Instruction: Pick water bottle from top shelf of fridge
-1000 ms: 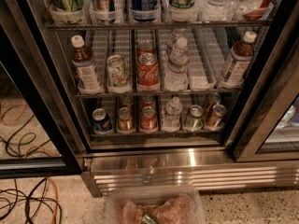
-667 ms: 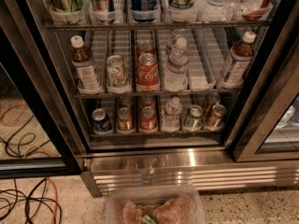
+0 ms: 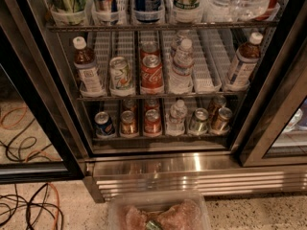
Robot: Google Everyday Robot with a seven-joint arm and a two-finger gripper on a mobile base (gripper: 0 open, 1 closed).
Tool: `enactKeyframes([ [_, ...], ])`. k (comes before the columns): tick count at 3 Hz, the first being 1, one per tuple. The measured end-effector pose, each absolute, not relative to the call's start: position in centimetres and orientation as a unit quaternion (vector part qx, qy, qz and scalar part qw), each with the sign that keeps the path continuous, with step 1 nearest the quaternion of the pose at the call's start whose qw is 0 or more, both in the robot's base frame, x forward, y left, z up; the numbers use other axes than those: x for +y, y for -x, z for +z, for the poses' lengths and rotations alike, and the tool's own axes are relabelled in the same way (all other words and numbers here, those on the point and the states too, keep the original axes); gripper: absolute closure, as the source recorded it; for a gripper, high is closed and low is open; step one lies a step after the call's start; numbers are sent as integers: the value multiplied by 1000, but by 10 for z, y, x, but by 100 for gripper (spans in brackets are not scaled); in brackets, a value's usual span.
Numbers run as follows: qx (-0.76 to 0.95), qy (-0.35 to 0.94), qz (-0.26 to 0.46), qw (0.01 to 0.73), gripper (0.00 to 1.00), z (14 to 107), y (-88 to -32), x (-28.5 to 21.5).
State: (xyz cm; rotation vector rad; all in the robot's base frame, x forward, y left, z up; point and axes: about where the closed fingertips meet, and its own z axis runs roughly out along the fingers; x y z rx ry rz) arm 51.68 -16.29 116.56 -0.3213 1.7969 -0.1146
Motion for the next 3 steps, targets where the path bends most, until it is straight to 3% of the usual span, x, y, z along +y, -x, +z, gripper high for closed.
enactKeyframes([
  [3, 775, 143, -49, 613, 100, 1170, -505, -156],
])
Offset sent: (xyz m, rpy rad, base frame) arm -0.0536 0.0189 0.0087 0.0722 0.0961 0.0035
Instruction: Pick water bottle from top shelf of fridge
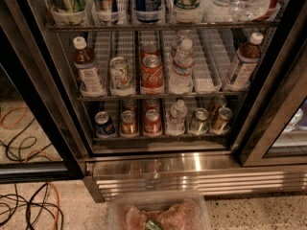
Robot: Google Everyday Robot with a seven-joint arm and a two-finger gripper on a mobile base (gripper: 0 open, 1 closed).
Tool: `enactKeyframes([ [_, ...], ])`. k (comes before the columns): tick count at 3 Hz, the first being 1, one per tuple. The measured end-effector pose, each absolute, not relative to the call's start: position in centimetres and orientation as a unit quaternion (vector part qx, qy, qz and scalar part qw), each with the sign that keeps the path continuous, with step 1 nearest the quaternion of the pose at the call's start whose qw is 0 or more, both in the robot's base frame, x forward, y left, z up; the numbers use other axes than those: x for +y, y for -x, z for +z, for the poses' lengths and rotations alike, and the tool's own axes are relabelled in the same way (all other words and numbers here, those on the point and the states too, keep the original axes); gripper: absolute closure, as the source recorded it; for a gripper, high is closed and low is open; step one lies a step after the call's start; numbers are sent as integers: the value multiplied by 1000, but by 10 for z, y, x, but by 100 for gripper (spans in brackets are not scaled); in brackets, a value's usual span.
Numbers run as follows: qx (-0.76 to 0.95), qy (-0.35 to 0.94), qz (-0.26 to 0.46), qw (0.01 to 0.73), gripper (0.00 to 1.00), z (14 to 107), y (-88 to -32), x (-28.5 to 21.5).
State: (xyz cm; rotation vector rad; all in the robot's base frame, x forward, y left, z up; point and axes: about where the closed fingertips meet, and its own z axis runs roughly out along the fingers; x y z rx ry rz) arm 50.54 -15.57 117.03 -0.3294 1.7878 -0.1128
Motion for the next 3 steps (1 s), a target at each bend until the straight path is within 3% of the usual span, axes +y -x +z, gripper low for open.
enactKeyframes([
  [3, 775, 143, -47, 613, 100, 1169, -505, -154],
])
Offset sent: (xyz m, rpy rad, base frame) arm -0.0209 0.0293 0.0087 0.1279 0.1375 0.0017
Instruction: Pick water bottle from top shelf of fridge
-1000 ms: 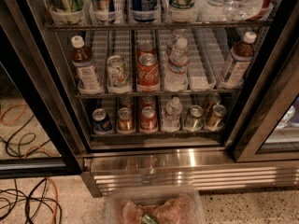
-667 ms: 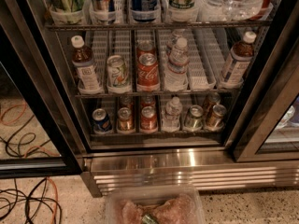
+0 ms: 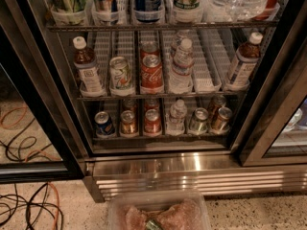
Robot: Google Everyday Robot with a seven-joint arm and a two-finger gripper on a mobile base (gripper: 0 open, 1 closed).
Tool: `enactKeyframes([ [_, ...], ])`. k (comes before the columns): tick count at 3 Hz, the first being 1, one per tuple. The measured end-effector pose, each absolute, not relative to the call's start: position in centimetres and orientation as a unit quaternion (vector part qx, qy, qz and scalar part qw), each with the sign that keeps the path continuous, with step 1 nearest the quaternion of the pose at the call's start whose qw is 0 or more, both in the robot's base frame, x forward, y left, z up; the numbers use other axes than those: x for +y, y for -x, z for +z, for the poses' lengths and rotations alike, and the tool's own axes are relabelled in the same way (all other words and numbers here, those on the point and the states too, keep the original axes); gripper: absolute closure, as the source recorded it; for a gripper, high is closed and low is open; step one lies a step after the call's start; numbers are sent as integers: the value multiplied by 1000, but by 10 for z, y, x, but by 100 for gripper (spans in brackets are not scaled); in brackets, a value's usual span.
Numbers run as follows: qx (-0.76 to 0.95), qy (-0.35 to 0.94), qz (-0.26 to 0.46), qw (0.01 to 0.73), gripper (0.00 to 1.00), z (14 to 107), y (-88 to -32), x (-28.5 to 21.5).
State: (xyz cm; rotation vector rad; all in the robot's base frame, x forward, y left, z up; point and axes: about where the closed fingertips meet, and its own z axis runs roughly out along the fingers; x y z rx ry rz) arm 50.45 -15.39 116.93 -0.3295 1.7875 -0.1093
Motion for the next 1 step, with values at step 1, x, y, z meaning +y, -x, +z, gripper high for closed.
enactKeyframes([
  [1, 775, 143, -47, 613, 100, 1169, -505, -154],
])
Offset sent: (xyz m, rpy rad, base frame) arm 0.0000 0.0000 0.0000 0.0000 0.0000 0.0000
